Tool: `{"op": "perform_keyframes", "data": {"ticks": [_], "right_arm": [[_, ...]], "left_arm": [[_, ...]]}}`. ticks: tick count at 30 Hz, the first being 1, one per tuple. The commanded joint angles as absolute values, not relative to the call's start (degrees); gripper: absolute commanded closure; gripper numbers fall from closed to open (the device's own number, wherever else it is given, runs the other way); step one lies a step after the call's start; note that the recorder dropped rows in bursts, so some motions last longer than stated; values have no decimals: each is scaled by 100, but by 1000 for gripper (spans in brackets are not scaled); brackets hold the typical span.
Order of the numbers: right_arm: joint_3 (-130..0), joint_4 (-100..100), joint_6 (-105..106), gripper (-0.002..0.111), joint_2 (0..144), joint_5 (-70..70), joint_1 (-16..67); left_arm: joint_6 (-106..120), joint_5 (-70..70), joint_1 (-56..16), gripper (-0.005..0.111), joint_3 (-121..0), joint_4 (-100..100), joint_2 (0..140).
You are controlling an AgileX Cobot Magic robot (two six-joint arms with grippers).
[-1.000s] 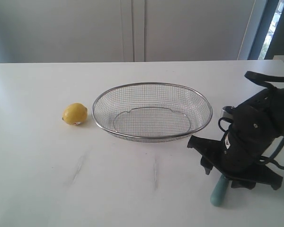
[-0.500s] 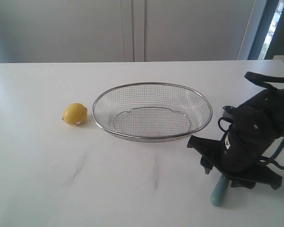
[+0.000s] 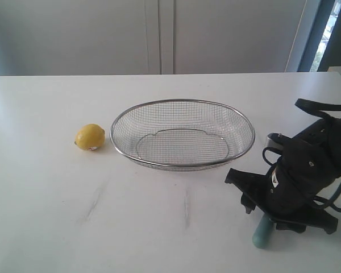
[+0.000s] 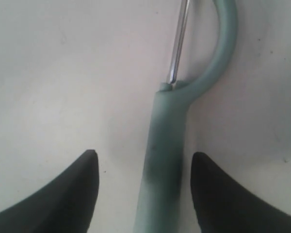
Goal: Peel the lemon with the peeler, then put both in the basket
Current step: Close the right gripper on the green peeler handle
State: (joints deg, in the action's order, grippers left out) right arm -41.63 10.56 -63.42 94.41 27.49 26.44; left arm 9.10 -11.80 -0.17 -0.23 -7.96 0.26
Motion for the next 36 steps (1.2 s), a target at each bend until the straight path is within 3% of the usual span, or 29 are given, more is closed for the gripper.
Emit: {"op": "perform_keyframes", "data": {"ticks": [1,21,27,32,36], "right_arm": [[-4129,1139,-6322,54,9449,2726,2621],[-3983,1139,-6322,55,9647,2597,2621],[-3983,1090,-6322,79,9672,2761,2621],[-3983,1054,-6322,109,9672,3061,2621],[-3996,1113,-6309,108,9431,3264,2621]], "left_arm": [[902,-1168,-7,107,0,-824,0],[902,-1168,-7,107,0,-824,0],[902,-1168,-7,107,0,-824,0],[902,-1168,-7,107,0,-824,0],[902,-1168,-7,107,0,-824,0]]}}
